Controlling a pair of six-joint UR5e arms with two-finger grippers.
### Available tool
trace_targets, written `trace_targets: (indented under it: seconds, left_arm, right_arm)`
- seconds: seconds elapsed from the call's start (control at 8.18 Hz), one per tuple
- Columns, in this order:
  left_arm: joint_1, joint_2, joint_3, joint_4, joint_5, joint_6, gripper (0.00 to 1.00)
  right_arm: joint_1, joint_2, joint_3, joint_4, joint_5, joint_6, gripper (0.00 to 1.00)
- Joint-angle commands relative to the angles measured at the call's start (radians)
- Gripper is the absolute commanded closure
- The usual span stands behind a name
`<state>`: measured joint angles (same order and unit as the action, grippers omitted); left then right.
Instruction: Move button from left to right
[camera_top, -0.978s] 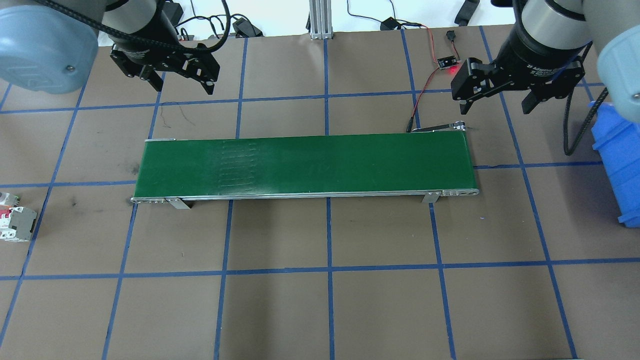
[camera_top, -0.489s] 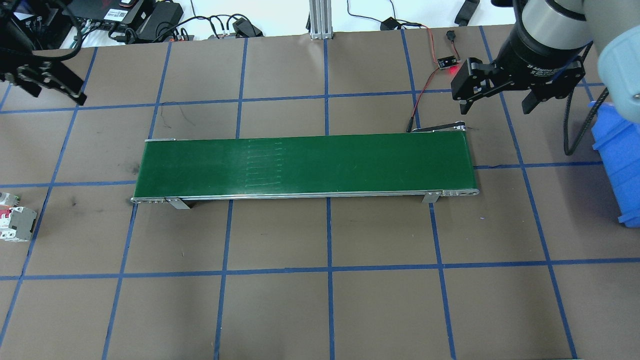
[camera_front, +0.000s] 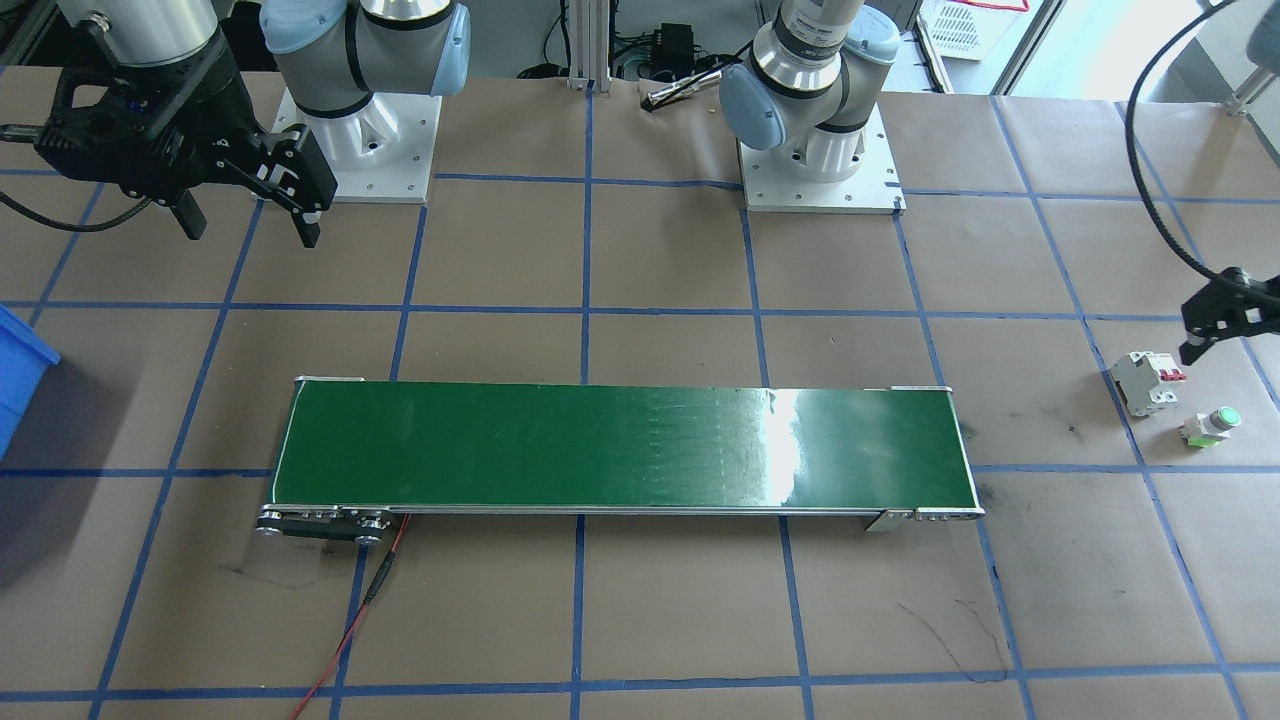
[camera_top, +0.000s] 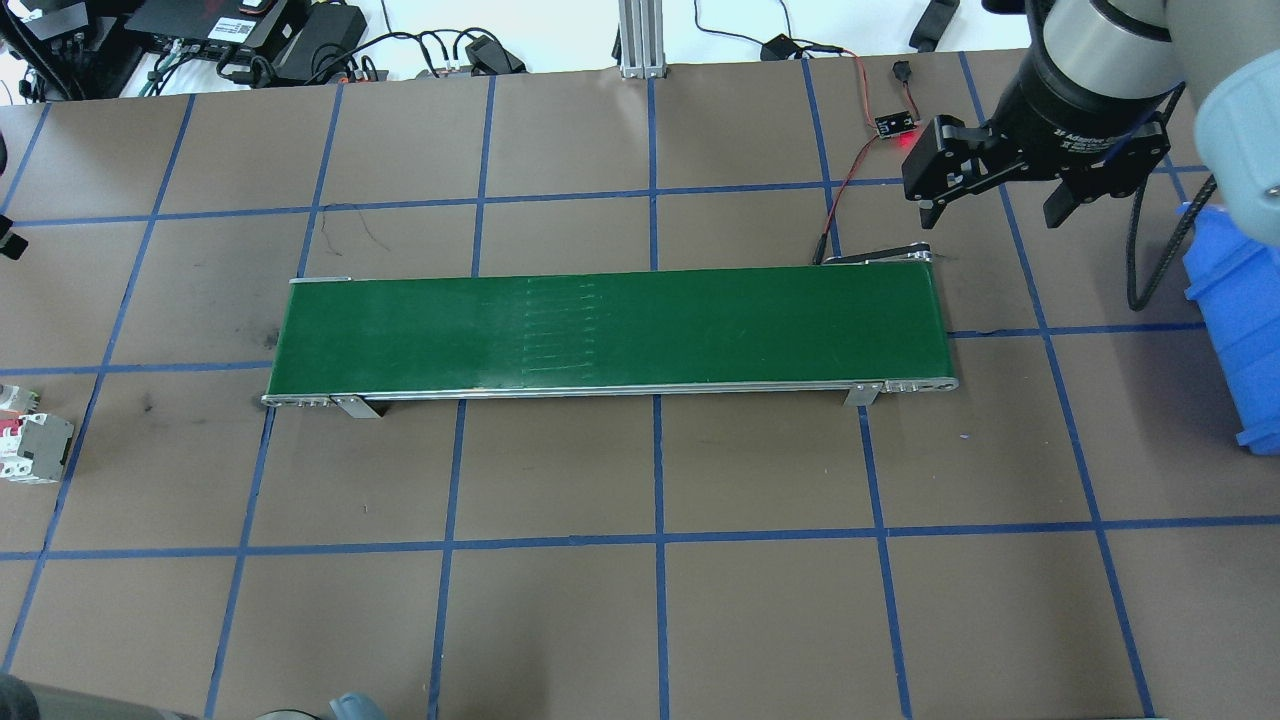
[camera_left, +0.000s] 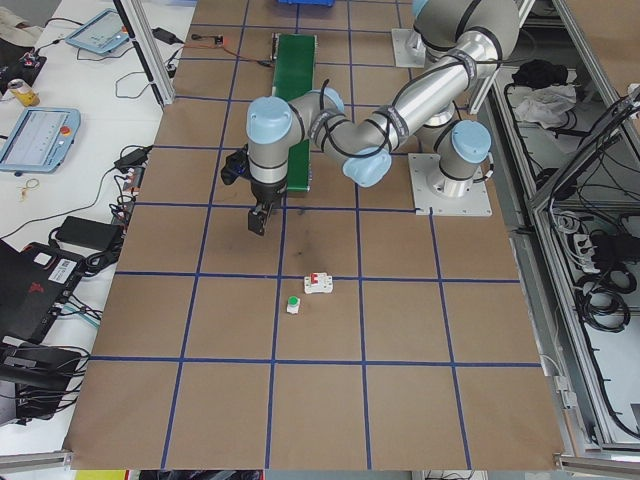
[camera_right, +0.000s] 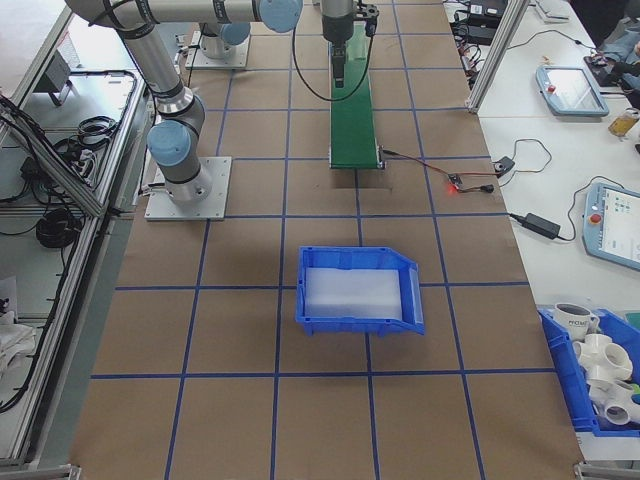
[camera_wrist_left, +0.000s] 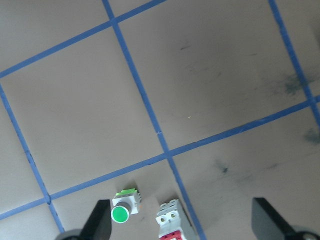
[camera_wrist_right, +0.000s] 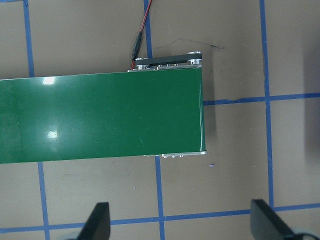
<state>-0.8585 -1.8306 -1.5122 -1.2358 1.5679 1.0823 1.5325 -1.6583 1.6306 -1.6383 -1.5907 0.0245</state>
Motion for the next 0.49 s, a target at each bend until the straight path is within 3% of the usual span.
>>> trace_targets:
  seconds: [0.0, 0.37]
  left_arm:
    - [0.116, -0.123, 0.01, 0.105, -0.002, 0.192, 0.0]
    - [0.16, -0.254, 0.015, 0.157, 0.001, 0.295, 0.0]
  right_arm:
    - [0.0, 0.0, 0.0, 0.0, 0.0, 0.0, 0.0]
    - [0.0, 0.0, 0.0, 0.0, 0.002, 0.0, 0.0]
